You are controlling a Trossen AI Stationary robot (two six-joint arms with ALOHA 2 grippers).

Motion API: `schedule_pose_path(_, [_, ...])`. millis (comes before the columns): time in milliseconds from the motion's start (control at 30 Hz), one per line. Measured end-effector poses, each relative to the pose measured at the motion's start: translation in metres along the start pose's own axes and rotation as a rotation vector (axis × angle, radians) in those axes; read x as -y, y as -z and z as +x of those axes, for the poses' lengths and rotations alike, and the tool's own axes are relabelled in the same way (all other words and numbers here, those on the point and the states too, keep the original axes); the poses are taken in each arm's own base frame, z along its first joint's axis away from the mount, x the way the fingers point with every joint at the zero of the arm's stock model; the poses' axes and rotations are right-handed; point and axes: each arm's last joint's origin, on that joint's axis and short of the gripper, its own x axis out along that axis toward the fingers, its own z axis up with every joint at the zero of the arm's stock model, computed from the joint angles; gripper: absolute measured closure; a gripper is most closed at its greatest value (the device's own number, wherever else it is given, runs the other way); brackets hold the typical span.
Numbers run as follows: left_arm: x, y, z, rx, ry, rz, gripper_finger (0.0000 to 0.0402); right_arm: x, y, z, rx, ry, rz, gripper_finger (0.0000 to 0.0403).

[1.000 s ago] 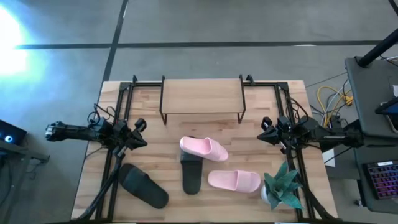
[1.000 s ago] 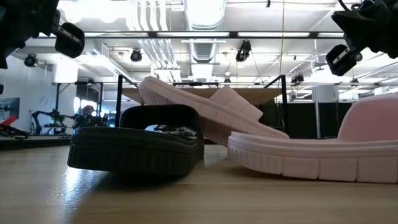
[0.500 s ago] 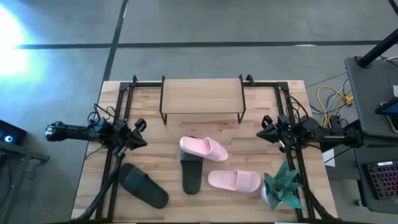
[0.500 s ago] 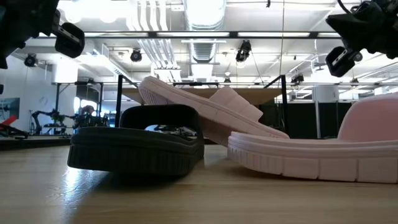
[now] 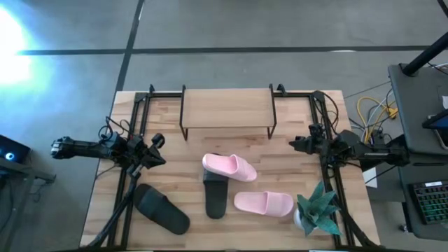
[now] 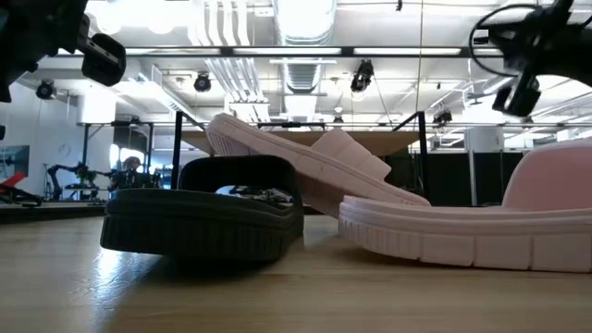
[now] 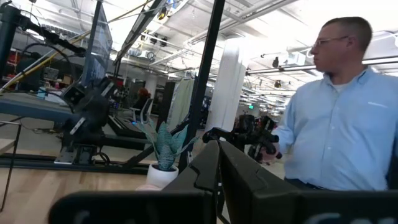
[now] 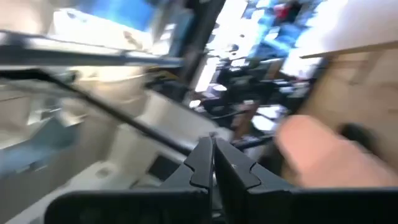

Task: Pick and place slides into the shelf
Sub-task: Put the top pink slide on the shelf

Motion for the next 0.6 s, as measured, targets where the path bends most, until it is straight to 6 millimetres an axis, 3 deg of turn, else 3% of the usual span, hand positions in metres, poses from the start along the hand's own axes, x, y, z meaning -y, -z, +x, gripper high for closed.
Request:
schedule_pose_path(167, [0.0, 0.0, 0.0, 0.0, 0.0, 0.0, 0.0402, -0.01, -0.004, 0.001, 0.024, -0.106, 0.023, 0.0394])
schedule_pose_path(400, [0.0, 0.0, 0.0, 0.0, 0.0, 0.0, 0.0402, -0.007, -0.006, 0.011, 0.084, 0.009, 0.028, 0.0394])
schedule_pose_path(500, [0.0, 0.0, 0.0, 0.0, 0.0, 0.0, 0.0402, -0.023, -0.015, 0.025, 0.113, 0.046, 0.0, 0.0394])
schedule_pose_path(600, [0.0, 0.0, 0.0, 0.0, 0.0, 0.0, 0.0402, -0.05, -0.028, 0.045, 0.118, 0.037, -0.078, 0.0394])
